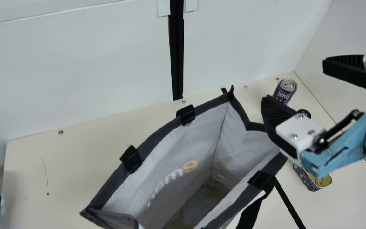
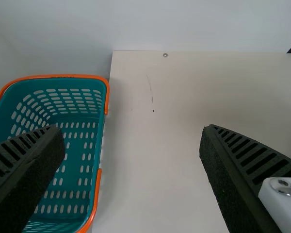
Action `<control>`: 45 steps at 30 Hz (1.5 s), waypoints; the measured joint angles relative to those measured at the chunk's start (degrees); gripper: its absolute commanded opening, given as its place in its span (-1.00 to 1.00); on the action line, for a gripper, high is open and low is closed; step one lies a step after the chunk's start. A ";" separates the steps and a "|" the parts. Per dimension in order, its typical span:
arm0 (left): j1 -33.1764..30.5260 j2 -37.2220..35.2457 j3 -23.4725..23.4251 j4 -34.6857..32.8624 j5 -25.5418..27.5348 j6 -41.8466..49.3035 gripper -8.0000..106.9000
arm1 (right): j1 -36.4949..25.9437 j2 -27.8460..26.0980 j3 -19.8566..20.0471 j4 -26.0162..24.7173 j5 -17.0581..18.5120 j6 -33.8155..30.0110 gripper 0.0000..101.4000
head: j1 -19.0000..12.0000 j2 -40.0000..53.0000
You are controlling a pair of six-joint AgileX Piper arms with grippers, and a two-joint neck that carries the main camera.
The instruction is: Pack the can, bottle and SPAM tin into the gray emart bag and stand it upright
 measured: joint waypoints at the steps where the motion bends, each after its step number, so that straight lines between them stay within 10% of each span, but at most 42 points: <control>1: 0.00 0.00 0.00 0.00 0.00 0.00 0.71 | -1.72 0.53 -0.18 1.07 0.00 -0.57 0.87 | 0.00 0.09; 20: 0.00 0.00 0.00 0.00 0.00 0.00 0.71 | -32.98 9.08 1.70 22.41 -0.10 -16.69 0.87 | 0.00 0.09; 45: 0.00 0.00 0.00 0.00 0.00 0.00 0.71 | -35.14 8.03 12.40 17.39 -0.04 -14.50 0.87 | 0.00 0.00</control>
